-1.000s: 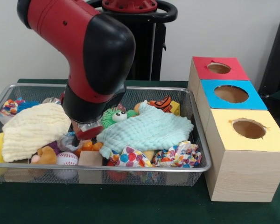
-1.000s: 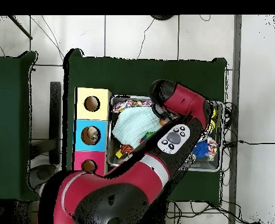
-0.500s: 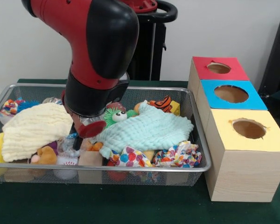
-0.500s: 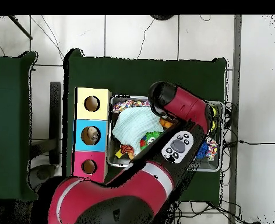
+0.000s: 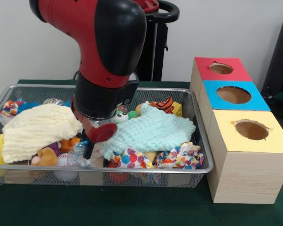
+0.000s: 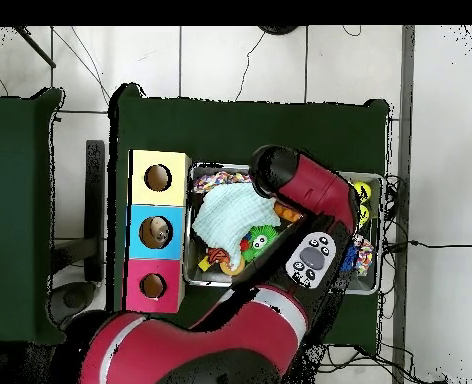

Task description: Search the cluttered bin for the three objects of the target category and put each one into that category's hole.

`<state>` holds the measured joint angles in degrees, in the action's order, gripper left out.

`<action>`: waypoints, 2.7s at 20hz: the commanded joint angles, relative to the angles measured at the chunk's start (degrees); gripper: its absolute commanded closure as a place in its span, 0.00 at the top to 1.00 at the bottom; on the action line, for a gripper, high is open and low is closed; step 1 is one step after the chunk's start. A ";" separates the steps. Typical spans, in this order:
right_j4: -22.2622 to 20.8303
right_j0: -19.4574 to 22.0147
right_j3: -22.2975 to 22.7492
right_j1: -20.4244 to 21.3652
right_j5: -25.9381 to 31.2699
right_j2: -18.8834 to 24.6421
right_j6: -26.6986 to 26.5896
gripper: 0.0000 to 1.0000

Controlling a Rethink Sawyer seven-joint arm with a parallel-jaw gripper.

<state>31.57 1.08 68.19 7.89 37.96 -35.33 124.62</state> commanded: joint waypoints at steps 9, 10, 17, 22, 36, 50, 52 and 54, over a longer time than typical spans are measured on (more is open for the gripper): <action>-9.31 1.53 13.36 12.64 0.09 15.91 -8.01 0.00; -9.65 1.94 13.96 13.19 0.12 16.77 -8.55 0.00; -15.25 7.49 19.36 17.54 -4.66 25.80 -15.78 0.00; -22.17 12.68 22.12 18.73 -8.38 33.69 -21.27 0.00; -41.02 15.04 31.03 28.23 -10.64 39.36 -14.68 0.00; -53.33 18.83 30.66 26.56 -16.60 48.51 -12.25 0.00; -54.18 19.97 30.99 26.41 -17.19 50.32 -12.22 0.00; -54.63 21.17 31.93 26.44 -17.70 52.06 -11.89 0.00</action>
<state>-18.04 19.52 94.37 36.66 23.92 5.91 122.96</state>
